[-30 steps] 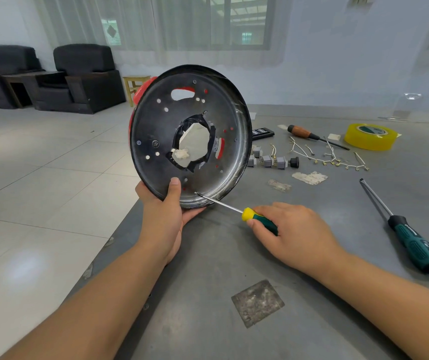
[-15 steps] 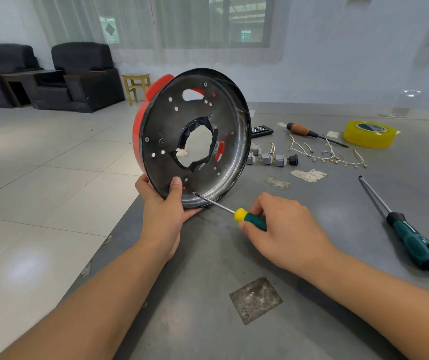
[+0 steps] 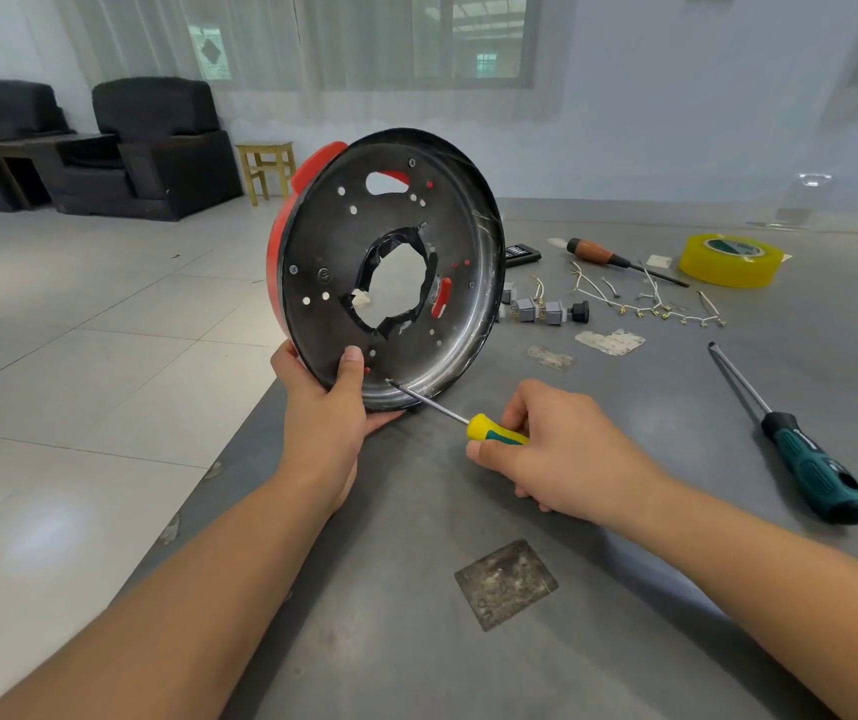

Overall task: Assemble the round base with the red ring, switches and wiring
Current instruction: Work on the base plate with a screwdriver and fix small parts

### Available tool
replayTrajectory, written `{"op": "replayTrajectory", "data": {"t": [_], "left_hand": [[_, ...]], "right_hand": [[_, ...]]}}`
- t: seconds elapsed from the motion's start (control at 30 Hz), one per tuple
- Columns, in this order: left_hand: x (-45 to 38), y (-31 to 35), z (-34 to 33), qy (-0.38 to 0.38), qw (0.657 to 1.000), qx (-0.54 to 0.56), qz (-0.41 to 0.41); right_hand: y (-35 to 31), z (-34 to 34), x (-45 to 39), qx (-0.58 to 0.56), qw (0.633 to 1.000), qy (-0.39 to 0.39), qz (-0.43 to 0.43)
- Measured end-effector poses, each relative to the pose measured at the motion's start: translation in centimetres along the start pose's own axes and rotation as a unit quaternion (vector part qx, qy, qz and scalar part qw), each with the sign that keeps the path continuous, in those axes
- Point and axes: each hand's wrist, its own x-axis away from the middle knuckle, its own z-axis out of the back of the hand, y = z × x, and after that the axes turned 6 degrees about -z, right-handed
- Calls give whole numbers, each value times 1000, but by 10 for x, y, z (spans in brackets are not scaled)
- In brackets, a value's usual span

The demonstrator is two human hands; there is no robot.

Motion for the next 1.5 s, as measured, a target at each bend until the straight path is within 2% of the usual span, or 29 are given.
{"op": "replayTrajectory", "data": {"t": [0.07, 0.13, 0.17, 0.23, 0.3, 0.33, 0.47, 0.57, 0.63, 0.67, 0.73, 0.8, 0.83, 0.87, 0.93, 1.03, 1.13, 1.17, 1.2, 1.27, 1.33, 1.37, 1.43, 1.5], "left_hand": [[0, 0, 0, -3, 1000, -5, -5], [1, -1, 0, -11, 1000, -12, -10], [0, -1, 0, -14, 1000, -18, -9], [0, -1, 0, -17, 999, -31, -8], [0, -2, 0, -21, 999, -36, -10], [1, -1, 0, -23, 999, -37, -11], [1, -1, 0, -21, 999, -36, -15], [1, -1, 0, -17, 999, -36, -13], [1, -1, -1, -16, 999, -40, -12], [1, -1, -1, -16, 999, -40, -11], [1, -1, -1, -15, 999, -41, -9], [1, -1, -2, -16, 999, -34, -8], [2, 0, -2, -17, 999, -28, -9], [2, 0, -2, -18, 1000, -24, -9], [3, 0, -2, -17, 1000, -21, -10], [3, 0, -1, -7, 1000, -16, -8], [2, 1, -1, 1, 1000, -15, 0], [2, 1, -1, 0, 1000, -17, -1], [3, 1, -1, -1, 1000, -19, -1], [3, 1, -1, -5, 1000, -22, -5], [4, 1, -2, -13, 999, -32, -15], [4, 1, -2, -15, 999, -35, -20], [5, 1, -2, -14, 999, -33, -24], [5, 1, -2, -8, 999, -33, -24]], "right_hand": [[1, -2, 1, 90, 994, 48, 28], [-2, -4, 3, 119, 991, 36, 38], [-3, -3, 4, 94, 995, 13, 31], [-4, -1, 0, -52, 997, -61, -20], [-3, 1, -1, -196, 968, -134, -81], [-1, 2, -2, -210, 964, -141, -84], [0, 2, -3, -87, 992, -78, -49], [1, 1, -5, -22, 1000, 2, -3], [1, 1, -5, 19, 1000, 21, 12], [0, 1, -4, -5, 1000, 2, 5], [-4, 5, -6, -126, 986, -86, -63], [-7, 12, -4, -266, 933, -191, -148], [-7, 13, -3, -301, 914, -217, -165], [-6, 13, -3, -301, 914, -221, -160], [-7, 10, -3, -231, 948, -182, -122], [-10, 5, -1, -73, 994, -72, -41], [-6, 2, 0, 116, 992, 44, 22], [-7, 1, 2, 140, 988, 53, 32], [-9, 1, 3, 124, 991, 33, 31], [-15, 4, 3, -29, 998, -53, -22], [-19, 7, 2, -187, 967, -141, -100], [-18, 9, 1, -220, 956, -156, -114], [-16, 11, -1, -217, 959, -147, -108], [-15, 12, -3, -168, 973, -125, -93]]}}
